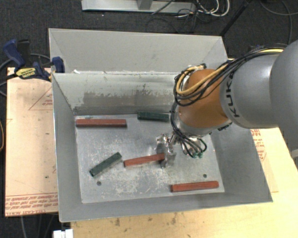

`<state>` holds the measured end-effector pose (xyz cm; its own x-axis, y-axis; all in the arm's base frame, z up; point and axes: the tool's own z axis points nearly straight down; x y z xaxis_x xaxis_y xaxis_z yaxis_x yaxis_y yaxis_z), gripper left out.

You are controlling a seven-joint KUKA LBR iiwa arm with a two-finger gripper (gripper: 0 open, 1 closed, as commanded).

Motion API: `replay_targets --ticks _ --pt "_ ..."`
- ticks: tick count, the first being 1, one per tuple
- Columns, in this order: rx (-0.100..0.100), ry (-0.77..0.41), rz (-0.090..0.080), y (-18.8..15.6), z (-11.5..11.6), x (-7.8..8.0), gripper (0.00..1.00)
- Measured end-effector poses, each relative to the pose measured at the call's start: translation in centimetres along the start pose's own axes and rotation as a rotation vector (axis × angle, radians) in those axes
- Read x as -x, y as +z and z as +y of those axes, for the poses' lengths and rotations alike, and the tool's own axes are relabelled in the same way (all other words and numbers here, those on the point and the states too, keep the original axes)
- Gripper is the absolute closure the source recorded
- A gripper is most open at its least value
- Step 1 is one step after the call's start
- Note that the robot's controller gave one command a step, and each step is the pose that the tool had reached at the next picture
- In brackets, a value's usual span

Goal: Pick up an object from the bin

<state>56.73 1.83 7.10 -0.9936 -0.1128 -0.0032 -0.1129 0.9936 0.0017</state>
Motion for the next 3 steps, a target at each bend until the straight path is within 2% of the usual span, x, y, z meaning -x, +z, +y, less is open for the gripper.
replay_targets --ticks 1,2,3 --pt "0.000 0.000 0.001 0.07 -0.01 -0.04 0.00" --pt "0.000 0.001 0.000 0.05 -0.02 0.00 1.00" --pt "0.000 0.000 0.001 0.07 -0.01 -0.04 0.00"
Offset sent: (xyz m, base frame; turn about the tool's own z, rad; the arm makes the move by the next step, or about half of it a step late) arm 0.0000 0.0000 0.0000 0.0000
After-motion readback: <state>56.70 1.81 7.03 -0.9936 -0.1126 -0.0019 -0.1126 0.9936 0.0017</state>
